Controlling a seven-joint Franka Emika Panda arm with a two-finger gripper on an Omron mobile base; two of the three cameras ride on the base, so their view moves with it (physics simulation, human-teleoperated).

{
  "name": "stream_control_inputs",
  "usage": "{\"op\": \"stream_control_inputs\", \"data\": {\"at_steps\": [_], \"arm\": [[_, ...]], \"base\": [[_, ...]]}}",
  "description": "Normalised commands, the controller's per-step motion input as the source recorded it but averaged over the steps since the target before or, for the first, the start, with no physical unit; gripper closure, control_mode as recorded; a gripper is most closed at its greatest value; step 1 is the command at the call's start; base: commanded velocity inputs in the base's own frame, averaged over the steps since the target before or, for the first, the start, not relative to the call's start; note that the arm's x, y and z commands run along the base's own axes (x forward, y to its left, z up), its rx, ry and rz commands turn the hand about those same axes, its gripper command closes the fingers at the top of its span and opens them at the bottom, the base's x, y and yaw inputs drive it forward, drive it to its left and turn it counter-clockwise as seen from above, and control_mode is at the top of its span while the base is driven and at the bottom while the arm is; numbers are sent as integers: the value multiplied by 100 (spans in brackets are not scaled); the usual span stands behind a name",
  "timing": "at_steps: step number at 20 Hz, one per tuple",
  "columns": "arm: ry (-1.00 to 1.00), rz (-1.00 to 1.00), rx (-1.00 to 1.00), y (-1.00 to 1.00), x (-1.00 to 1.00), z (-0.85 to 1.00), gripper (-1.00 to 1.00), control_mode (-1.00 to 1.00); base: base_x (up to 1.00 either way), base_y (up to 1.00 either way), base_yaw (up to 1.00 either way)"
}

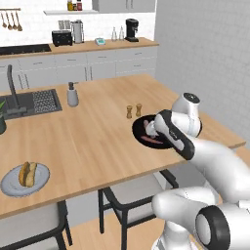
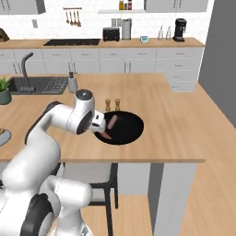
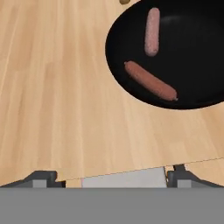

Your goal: Place one bun and one sausage from the bowl on each plate.

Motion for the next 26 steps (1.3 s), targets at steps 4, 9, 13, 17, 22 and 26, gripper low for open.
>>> {"op": "stream_control_inputs", "data": {"at_steps": [4, 9, 13, 17, 22, 26], "arm": [[6, -12, -13, -11, 91, 5, -100, -100], [13, -9, -1, -47, 92, -23, -100, -100], [10, 0, 0, -14, 84, -54, -100, -100], [1, 0, 0, 0, 73, -44, -100, -100], [0, 0, 0, 0, 73, -48, -100, -100], [0, 0, 0, -2, 68, -45, -100, -100]], "base": [[0, 0, 0], [0, 0, 0], [0, 0, 0], [0, 0, 0], [0, 0, 0], [0, 0, 0]]}}
